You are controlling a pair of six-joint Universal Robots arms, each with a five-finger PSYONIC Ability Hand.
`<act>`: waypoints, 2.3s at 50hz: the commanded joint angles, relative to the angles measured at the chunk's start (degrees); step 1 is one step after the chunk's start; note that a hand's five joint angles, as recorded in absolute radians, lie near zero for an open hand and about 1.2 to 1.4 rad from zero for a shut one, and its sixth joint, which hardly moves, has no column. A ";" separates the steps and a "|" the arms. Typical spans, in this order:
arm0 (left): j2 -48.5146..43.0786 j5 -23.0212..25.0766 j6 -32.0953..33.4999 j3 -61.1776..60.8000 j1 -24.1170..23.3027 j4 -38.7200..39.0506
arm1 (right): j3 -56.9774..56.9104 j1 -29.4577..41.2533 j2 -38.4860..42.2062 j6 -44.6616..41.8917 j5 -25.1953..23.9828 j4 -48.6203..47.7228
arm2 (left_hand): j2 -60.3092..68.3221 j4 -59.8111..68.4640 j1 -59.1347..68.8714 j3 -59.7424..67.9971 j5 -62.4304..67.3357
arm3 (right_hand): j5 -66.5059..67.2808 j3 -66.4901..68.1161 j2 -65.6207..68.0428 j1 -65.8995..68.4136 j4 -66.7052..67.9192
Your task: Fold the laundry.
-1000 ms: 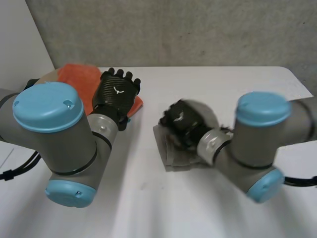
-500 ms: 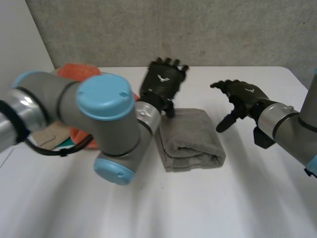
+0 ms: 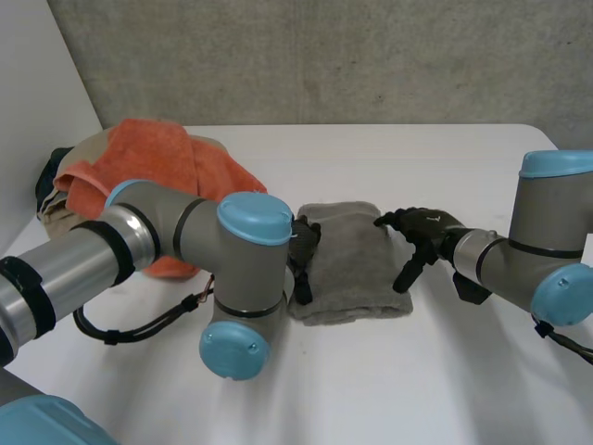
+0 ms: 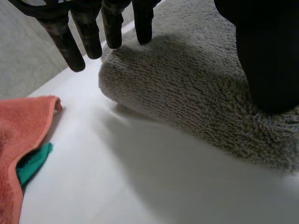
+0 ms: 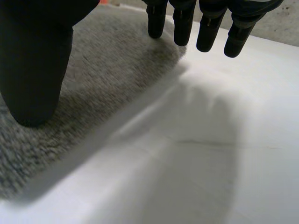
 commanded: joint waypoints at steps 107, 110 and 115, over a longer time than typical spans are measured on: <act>26.21 35.44 -5.55 -9.65 5.93 1.35 | -36.72 -24.67 18.95 -6.52 21.01 -15.03 | 1.00 1.02 1.39 0.72 -0.90 | -3.81 -3.77 -2.06 -2.82 -3.60; 27.44 32.55 -5.55 -9.56 6.37 1.44 | -23.63 -24.50 9.02 -6.53 17.23 -21.80 | 1.17 1.19 1.55 0.89 -0.73 | -3.81 -3.77 -2.06 -2.82 -3.60; 29.02 23.41 -5.20 -9.39 10.40 3.45 | -4.73 -20.38 -3.29 -7.40 8.10 -31.91 | 1.00 1.03 1.39 0.72 -0.90 | -3.81 -3.77 -2.06 -2.82 -3.60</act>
